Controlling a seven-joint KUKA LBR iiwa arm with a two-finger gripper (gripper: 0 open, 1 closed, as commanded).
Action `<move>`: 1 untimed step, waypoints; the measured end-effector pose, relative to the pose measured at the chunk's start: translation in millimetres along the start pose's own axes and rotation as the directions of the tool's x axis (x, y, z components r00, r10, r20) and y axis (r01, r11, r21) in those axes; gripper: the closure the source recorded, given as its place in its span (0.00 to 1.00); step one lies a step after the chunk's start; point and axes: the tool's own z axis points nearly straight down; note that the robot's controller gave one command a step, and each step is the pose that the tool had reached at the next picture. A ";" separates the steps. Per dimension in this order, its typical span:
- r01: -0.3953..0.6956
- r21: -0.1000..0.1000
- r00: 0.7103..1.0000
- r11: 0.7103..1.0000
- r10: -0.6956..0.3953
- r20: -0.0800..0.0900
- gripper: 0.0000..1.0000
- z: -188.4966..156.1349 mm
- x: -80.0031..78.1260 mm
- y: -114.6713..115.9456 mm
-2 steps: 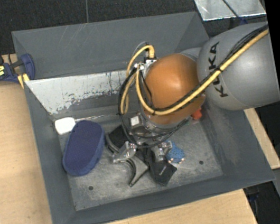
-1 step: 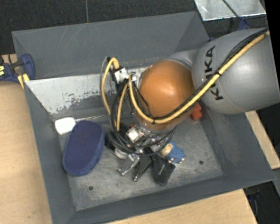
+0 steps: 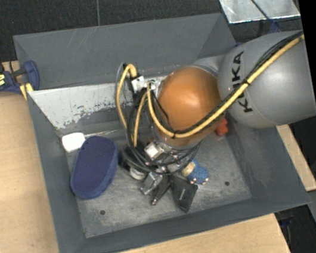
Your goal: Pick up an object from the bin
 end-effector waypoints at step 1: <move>-0.002 -0.017 1.000 1.000 0.002 0.003 1.00 -21.6 -0.1 -1.3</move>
Offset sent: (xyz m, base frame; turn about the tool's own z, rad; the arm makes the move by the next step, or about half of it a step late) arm 0.0000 0.0000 0.0209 0.0000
